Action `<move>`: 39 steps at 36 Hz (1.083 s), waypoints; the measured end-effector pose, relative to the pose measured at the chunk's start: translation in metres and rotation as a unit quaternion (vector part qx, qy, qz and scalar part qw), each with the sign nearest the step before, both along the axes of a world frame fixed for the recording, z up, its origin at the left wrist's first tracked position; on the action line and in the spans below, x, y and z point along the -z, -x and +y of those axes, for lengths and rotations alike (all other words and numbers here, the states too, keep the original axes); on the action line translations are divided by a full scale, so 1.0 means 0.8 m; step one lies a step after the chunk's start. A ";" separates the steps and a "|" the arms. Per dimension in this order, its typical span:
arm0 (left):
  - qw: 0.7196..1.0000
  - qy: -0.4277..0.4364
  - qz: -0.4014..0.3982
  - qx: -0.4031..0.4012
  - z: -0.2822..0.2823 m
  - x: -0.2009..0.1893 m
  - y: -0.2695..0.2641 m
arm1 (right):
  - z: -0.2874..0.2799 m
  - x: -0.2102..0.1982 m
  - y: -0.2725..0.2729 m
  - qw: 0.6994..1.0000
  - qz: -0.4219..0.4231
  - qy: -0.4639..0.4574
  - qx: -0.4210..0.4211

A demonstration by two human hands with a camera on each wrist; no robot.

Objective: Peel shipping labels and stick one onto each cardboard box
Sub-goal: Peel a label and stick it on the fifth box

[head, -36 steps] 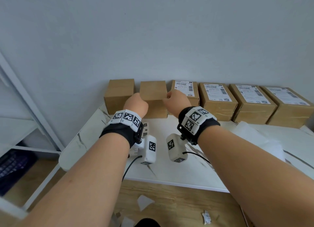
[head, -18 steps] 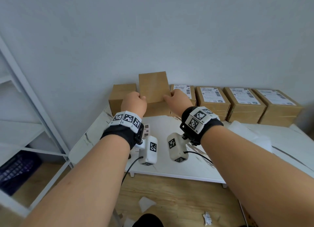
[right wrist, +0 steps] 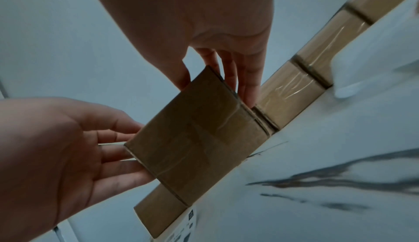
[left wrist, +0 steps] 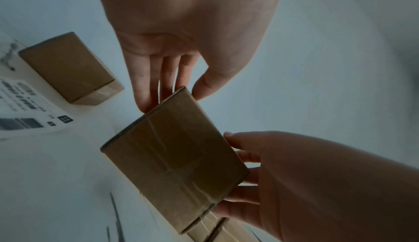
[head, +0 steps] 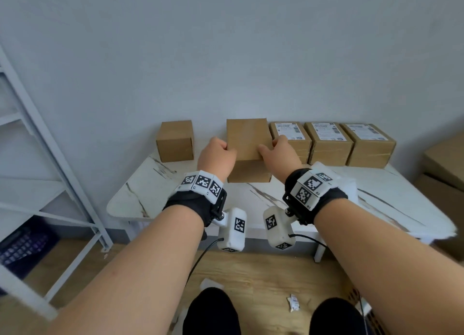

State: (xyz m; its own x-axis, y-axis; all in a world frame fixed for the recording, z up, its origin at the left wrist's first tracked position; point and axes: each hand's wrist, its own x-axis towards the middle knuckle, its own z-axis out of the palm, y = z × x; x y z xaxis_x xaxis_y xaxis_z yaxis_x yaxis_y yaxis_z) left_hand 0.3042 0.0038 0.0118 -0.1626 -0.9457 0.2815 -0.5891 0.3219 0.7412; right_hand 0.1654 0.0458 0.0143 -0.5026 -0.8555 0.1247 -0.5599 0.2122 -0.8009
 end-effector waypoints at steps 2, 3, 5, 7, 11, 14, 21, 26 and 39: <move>1.000 0.000 -0.003 0.005 0.009 0.005 0.006 | 0.013 0.002 0.006 1.000 0.004 -0.005 0.006; 1.000 -0.003 -0.006 0.008 0.014 0.007 0.008 | 0.020 0.003 0.009 1.000 0.007 -0.009 0.009; 1.000 -0.013 -0.011 0.018 0.022 0.012 0.012 | 0.031 0.008 0.012 1.000 0.012 -0.017 0.014; 0.999 -0.022 -0.020 0.027 0.031 0.017 0.016 | 0.042 0.016 0.015 0.999 0.013 -0.029 0.016; 0.997 -0.053 -0.036 0.032 0.043 0.022 0.020 | 0.052 0.030 0.018 0.998 0.006 -0.054 0.029; 0.993 -0.095 -0.050 0.043 0.050 0.028 0.021 | 0.057 0.036 0.019 0.996 0.006 -0.079 0.029; 0.988 -0.081 -0.106 0.078 0.047 0.019 0.002 | 0.059 0.030 0.015 0.997 0.049 -0.062 0.026; 0.988 -0.068 -0.134 0.035 0.037 0.010 -0.024 | 0.052 0.012 -0.003 0.995 0.096 0.014 0.001; 0.978 -0.092 -0.179 -0.053 0.014 0.051 -0.134 | 0.024 0.020 -0.118 0.984 0.118 0.022 -0.135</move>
